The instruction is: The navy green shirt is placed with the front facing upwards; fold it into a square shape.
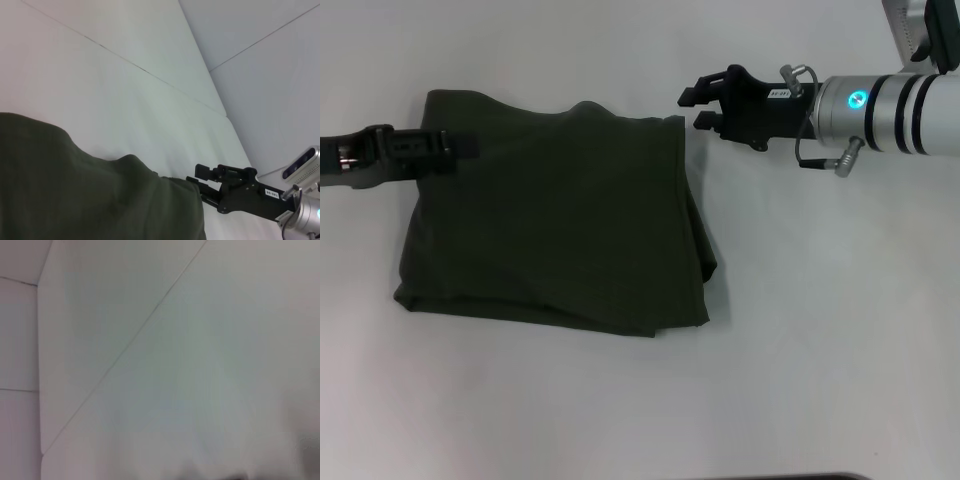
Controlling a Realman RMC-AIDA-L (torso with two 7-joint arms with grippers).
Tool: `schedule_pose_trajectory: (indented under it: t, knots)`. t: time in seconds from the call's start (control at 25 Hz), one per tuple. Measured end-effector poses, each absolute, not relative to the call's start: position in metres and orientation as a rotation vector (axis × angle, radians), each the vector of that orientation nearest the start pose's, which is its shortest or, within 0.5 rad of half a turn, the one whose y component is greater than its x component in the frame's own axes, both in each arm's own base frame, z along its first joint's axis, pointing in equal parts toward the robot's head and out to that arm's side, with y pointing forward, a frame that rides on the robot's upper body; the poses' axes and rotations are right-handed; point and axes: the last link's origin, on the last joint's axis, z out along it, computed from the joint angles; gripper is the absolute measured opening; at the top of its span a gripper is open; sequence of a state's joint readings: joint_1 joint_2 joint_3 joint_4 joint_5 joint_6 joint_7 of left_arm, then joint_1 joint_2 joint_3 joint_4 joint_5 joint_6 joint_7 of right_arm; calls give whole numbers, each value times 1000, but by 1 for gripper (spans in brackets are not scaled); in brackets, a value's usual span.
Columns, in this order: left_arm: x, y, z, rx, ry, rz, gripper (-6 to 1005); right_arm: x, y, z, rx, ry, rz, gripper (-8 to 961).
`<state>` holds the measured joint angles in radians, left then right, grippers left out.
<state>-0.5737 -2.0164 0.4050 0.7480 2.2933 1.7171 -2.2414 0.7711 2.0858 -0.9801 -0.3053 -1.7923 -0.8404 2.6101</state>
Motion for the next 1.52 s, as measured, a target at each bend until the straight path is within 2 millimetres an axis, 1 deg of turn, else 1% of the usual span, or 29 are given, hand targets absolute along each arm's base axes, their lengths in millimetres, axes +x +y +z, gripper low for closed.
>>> schedule_pose_trajectory:
  t: [0.12, 0.28, 0.56, 0.72, 1.2, 1.36, 1.52]
  knots:
    - [-286, 330, 54, -2355, -1777, -693, 658, 246, 404, -75, -1706, 2205, 725, 392]
    - [-286, 330, 54, -2353, -1777, -696, 658, 242, 400, -76, -1729, 2244, 736, 392]
    - [-285, 331, 54, -2358, -1770, -693, 659, 244, 396, -76, -1706, 2290, 743, 392]
    - [-286, 330, 53, -2359, -1766, -692, 659, 246, 397, -77, -1681, 2282, 743, 392]
    - [-289, 327, 53, -2355, -1767, -692, 658, 238, 404, -79, -1667, 2281, 773, 392]
    - [-288, 328, 53, -2358, -1764, -692, 658, 237, 408, -75, -1654, 2267, 812, 392]
    - [-287, 329, 53, -2359, -1760, -692, 658, 236, 415, -64, -1658, 2220, 850, 392]
